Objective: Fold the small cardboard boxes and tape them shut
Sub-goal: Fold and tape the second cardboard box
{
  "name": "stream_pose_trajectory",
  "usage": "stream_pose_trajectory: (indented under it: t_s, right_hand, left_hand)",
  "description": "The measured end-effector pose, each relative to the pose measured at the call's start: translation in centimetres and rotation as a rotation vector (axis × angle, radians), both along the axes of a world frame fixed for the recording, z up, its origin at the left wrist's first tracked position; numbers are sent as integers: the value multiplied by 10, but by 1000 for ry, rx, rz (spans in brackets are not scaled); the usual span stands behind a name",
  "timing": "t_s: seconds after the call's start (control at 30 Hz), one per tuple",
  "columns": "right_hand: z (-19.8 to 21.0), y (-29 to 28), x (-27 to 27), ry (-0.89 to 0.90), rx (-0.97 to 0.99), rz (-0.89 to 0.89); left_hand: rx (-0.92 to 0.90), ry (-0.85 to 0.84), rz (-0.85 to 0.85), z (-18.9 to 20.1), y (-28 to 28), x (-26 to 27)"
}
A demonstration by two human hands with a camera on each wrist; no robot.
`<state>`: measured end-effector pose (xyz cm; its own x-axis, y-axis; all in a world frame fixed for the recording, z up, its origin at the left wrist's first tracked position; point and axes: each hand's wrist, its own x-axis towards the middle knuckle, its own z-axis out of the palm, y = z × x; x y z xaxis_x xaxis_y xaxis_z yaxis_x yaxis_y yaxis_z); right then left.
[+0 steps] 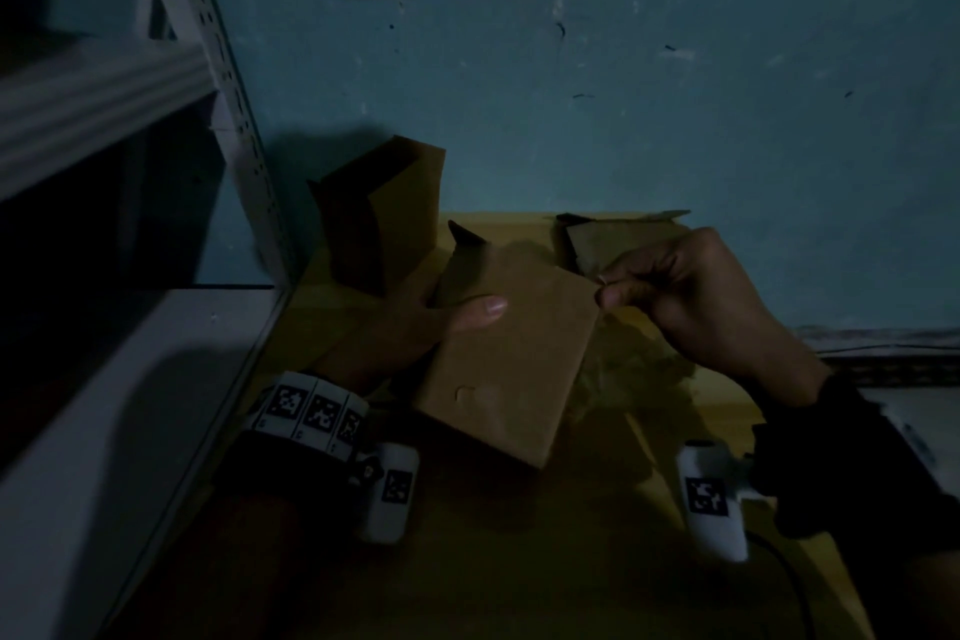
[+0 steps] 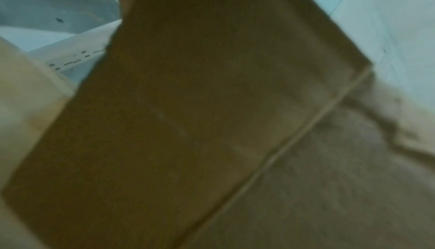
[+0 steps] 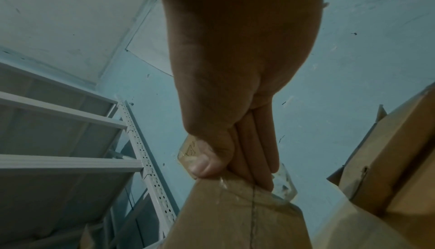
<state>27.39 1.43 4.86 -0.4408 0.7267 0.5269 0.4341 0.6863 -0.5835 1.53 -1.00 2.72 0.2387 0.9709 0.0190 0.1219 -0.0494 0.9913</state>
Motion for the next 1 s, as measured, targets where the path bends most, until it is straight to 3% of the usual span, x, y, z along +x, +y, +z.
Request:
stream_pose_trajectory:
  t_s: [0.6,1.0]
  right_hand:
    - [-3,0,1,120,-37,-30]
    - [5,-9,-5,363,-285,-19]
  left_hand:
    - [-113,26,16,-2,-1,2]
    - [-11,-25,75,-4,7,-4]
